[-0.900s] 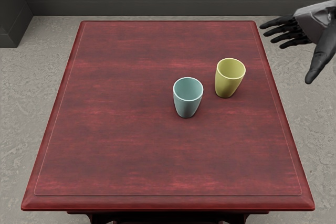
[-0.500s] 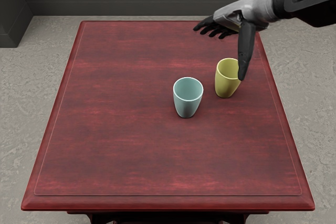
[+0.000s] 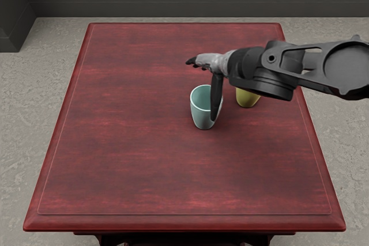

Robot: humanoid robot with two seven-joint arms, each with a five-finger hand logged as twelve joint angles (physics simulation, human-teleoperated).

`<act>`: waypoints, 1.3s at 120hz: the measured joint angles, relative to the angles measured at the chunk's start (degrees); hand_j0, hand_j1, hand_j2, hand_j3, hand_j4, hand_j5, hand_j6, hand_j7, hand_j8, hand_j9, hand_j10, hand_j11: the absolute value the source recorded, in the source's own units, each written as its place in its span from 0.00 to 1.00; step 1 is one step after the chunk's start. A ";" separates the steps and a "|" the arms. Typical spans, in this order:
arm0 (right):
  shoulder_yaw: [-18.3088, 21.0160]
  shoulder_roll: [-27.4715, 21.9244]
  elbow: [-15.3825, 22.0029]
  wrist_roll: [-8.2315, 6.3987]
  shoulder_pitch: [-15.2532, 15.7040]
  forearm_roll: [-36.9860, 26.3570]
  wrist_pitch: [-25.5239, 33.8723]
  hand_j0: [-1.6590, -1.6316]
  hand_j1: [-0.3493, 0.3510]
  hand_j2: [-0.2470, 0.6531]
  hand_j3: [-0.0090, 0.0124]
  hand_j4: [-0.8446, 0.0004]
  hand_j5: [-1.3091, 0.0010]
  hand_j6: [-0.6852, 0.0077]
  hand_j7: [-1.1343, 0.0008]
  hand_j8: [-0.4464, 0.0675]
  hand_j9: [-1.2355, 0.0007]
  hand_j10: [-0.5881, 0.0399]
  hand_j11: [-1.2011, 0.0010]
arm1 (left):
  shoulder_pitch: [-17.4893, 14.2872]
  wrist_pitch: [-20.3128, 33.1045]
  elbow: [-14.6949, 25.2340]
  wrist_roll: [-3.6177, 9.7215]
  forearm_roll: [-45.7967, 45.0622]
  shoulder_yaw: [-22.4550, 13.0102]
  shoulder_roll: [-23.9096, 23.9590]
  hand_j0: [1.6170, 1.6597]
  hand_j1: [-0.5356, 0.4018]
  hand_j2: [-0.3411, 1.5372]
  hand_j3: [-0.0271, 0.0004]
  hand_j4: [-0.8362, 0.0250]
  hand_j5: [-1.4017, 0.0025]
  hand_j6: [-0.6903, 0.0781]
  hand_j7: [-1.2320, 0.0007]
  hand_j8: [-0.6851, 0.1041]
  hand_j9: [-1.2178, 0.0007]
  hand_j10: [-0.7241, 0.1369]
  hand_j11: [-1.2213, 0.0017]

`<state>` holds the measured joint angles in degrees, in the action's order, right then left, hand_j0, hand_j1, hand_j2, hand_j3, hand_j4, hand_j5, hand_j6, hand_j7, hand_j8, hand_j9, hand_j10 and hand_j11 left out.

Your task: Pick up cup and place in cup with right hand

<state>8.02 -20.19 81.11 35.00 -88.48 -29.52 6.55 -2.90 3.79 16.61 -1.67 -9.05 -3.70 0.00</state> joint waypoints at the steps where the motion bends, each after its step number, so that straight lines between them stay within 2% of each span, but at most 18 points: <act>1: 0.03 0.02 0.11 0.00 0.03 0.00 0.30 0.04 0.04 0.27 0.42 0.97 0.98 0.95 0.97 0.82 0.98 0.90 0.97 | 0.00 0.00 0.00 0.00 0.00 0.00 0.00 0.96 0.94 0.18 0.99 0.97 0.99 0.89 1.00 0.86 1.00 0.84 0.99; 14: 0.42 0.16 0.96 0.00 0.25 0.00 2.77 0.04 0.04 0.27 0.42 0.97 0.98 0.95 0.97 0.82 0.97 0.90 0.97 | 0.00 0.01 0.00 0.00 0.00 0.00 0.00 0.96 0.94 0.18 0.99 0.97 0.99 0.89 1.00 0.86 1.00 0.84 0.99; 27: 3.60 0.83 1.26 0.00 -0.04 -0.03 5.01 0.04 0.04 0.27 0.42 0.97 0.98 0.95 0.97 0.82 0.97 0.90 0.97 | 0.00 0.00 0.00 0.00 0.00 0.00 0.00 0.96 0.94 0.18 0.99 0.97 0.99 0.89 1.00 0.86 1.00 0.84 0.99; 38: 7.50 2.09 1.35 0.00 -2.24 -0.06 5.56 0.04 0.04 0.27 0.42 0.97 0.98 0.95 0.97 0.82 0.97 0.90 0.97 | 0.00 0.00 0.00 0.00 0.00 0.00 0.00 0.96 0.94 0.18 0.99 0.97 0.99 0.89 1.00 0.86 1.00 0.84 0.99; 47: 9.06 3.13 1.39 0.00 -3.54 -0.03 5.75 0.04 0.04 0.27 0.42 0.97 0.98 0.95 0.97 0.82 0.97 0.90 0.97 | 0.00 0.00 0.00 0.00 0.00 0.00 0.00 0.96 0.94 0.18 0.99 0.97 0.99 0.89 1.00 0.86 1.00 0.84 0.99; 66: 10.44 5.34 1.42 0.00 -5.31 0.17 5.79 0.04 0.05 0.27 0.42 0.96 0.97 0.94 0.96 0.81 0.97 0.89 0.97 | 0.00 -0.01 0.00 0.00 0.00 0.00 0.00 0.96 0.94 0.18 0.99 0.97 0.99 0.89 1.00 0.86 1.00 0.84 0.99; 103: 11.82 6.10 1.34 0.00 -5.36 0.27 5.98 0.04 0.13 0.26 0.42 0.90 0.92 0.87 0.91 0.71 0.92 0.81 0.91 | 0.00 0.01 0.00 0.00 0.00 0.01 0.00 0.96 0.94 0.18 0.99 0.97 0.99 0.89 1.00 0.86 1.00 0.84 0.99; 143: 12.50 6.24 1.33 0.00 -5.13 0.43 6.01 0.04 0.32 0.23 0.42 0.78 0.82 0.72 0.79 0.51 0.80 0.64 0.80 | 0.00 0.00 0.00 0.00 0.00 0.01 0.00 0.96 0.94 0.18 0.99 0.97 0.99 0.89 1.00 0.86 1.00 0.84 0.99; 156: 12.65 6.21 1.33 0.00 -5.12 0.47 6.01 0.04 0.43 0.22 0.42 0.70 0.75 0.62 0.71 0.37 0.73 0.53 0.72 | 0.00 0.00 0.00 0.00 0.00 0.00 0.00 0.96 0.94 0.18 0.99 0.97 0.99 0.89 1.00 0.86 1.00 0.84 0.99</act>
<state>20.67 -13.98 82.44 35.00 -93.61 -29.06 12.56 -2.90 3.78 16.61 -1.67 -9.05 -3.70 0.00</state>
